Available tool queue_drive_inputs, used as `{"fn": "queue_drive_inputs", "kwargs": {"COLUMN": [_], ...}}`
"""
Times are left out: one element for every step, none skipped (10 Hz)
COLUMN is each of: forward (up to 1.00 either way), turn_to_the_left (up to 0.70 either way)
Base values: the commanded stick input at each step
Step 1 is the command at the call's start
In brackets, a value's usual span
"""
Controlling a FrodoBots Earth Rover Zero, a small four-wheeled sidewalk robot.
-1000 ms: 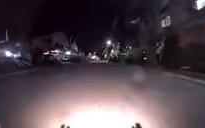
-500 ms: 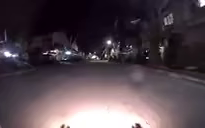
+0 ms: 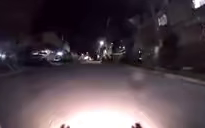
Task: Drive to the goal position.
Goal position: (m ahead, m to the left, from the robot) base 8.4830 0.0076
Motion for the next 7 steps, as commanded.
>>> {"fn": "queue_drive_inputs", "kwargs": {"forward": [0.7,0.7,0.7,0.7,0.7,0.7,0.7], "turn_to_the_left": [0.0,0.0,0.0,0.0,0.0,0.0,0.0]}}
